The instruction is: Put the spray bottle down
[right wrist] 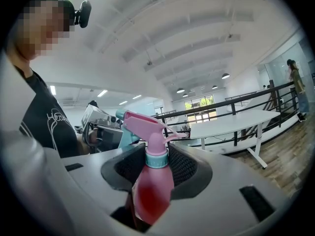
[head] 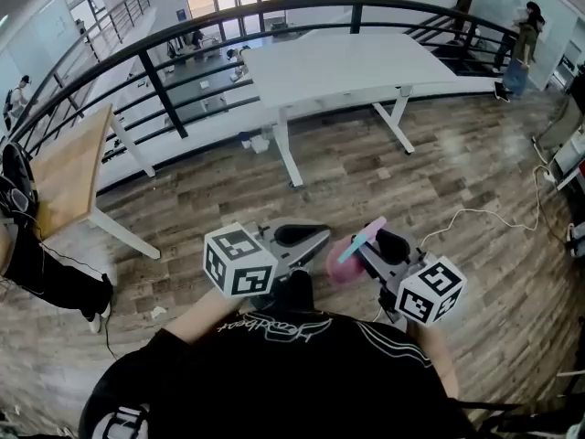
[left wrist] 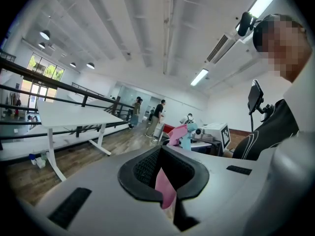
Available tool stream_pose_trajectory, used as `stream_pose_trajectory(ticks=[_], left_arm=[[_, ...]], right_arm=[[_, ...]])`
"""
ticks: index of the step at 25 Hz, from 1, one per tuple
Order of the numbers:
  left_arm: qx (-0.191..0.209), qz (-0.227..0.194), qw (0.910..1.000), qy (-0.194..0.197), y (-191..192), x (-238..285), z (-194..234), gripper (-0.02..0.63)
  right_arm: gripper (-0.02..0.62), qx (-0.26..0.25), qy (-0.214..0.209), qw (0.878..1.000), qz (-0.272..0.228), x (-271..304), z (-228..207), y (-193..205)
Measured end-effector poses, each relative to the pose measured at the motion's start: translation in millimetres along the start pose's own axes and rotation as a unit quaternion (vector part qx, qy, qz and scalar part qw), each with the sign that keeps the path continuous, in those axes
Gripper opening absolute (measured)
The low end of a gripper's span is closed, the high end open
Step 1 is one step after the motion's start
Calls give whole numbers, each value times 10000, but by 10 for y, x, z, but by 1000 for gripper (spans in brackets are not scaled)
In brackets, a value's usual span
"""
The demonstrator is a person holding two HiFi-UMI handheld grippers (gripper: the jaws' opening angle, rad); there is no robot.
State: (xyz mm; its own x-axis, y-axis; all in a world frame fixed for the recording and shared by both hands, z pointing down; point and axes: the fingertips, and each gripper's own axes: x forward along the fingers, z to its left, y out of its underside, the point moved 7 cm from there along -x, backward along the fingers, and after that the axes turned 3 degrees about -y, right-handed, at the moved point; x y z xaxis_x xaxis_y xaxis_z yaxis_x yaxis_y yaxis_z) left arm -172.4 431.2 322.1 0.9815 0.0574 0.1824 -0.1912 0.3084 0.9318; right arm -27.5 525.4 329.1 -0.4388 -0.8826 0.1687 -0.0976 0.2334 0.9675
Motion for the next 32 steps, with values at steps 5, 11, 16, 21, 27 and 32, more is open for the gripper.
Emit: stream_pose_trajectory(ticks=[5, 11, 16, 21, 27, 32], left_arm=[[-226, 73, 9997, 61, -176, 449, 887, 6], [-427, 115, 9990, -11, -706, 856, 2331, 6], [-425, 90, 9989, -195, -1254, 1162, 3581, 6], [-457, -10, 9981, -408, -1589, 1284, 4554, 6], [-390, -101, 9980, -480, -1743, 1287, 4971, 6], [-496, -84, 9970, -594, -1673, 1302, 5117, 6]], right_arm=[[146, 179, 98, 9997, 159, 568, -796, -62], [146, 324, 135, 9991, 257, 1639, -1836, -450], [146, 279, 134, 9990, 332, 2592, -2789, -868], [146, 118, 110, 9994, 319, 3382, -3400, -1153], [146, 51, 68, 9996, 253, 3768, -3639, -1268], [146, 81, -51, 9995, 295, 3909, -3750, -1220]])
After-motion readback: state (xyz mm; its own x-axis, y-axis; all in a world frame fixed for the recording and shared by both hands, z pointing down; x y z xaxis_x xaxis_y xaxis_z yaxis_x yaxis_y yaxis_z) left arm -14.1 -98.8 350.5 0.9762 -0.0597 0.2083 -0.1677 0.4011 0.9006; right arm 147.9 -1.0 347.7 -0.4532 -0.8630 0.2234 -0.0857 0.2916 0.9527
